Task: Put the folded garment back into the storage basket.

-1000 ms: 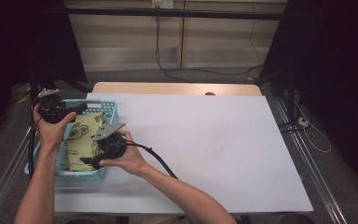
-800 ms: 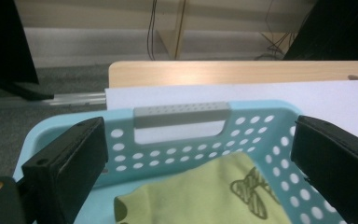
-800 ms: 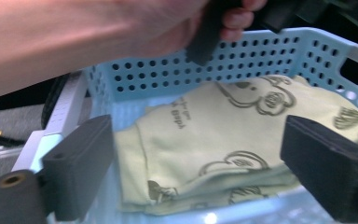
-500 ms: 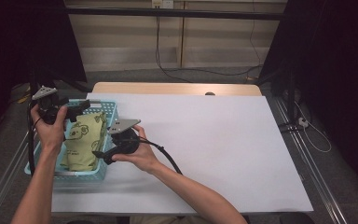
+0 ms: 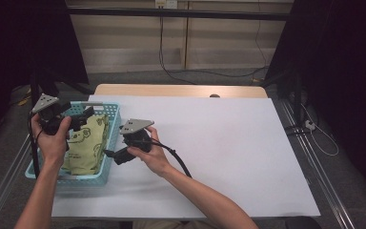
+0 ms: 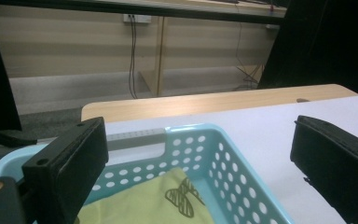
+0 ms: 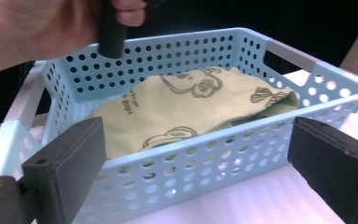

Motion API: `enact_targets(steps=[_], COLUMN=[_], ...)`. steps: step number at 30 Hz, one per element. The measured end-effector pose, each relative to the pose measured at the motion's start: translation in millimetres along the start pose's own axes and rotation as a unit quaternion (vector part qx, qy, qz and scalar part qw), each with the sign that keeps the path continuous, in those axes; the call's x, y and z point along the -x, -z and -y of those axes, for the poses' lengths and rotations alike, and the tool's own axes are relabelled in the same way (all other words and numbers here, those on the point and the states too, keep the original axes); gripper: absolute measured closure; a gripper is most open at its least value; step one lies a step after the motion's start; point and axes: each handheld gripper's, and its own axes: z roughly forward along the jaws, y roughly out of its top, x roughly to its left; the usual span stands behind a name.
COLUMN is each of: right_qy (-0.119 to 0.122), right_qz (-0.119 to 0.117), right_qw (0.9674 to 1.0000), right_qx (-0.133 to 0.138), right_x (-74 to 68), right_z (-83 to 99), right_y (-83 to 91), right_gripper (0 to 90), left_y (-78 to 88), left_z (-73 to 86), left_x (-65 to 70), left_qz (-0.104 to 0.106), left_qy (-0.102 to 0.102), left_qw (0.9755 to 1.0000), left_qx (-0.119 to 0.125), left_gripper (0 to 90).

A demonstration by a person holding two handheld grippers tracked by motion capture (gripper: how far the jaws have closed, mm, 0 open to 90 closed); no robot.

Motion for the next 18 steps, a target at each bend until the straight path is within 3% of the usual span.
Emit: enact_targets(steps=[12, 15, 18], right_qy=[-0.004, -0.006, -0.01], right_qz=[0.03, 0.037, 0.042], right_qw=[0.9995, 0.9992, 0.9987], right_qx=[0.013, 0.014, 0.025], right_x=[6.4, 7.0, 6.8], right_z=[4.4, 4.5, 4.4], right_y=[22.3, 28.1, 35.4], right_gripper=[4.4, 4.4, 4.4], left_y=[18.5, 24.6, 31.2], left_z=[2.1, 2.3, 3.4], left_x=[17.1, 20.5, 26.8], left_qz=[-0.02, -0.014, -0.015], left_qy=[-0.016, -0.011, -0.021], left_qw=[0.9997, 0.9998, 0.9997], left_qx=[0.006, 0.003, 0.004], left_gripper=[4.4, 4.4, 4.4])
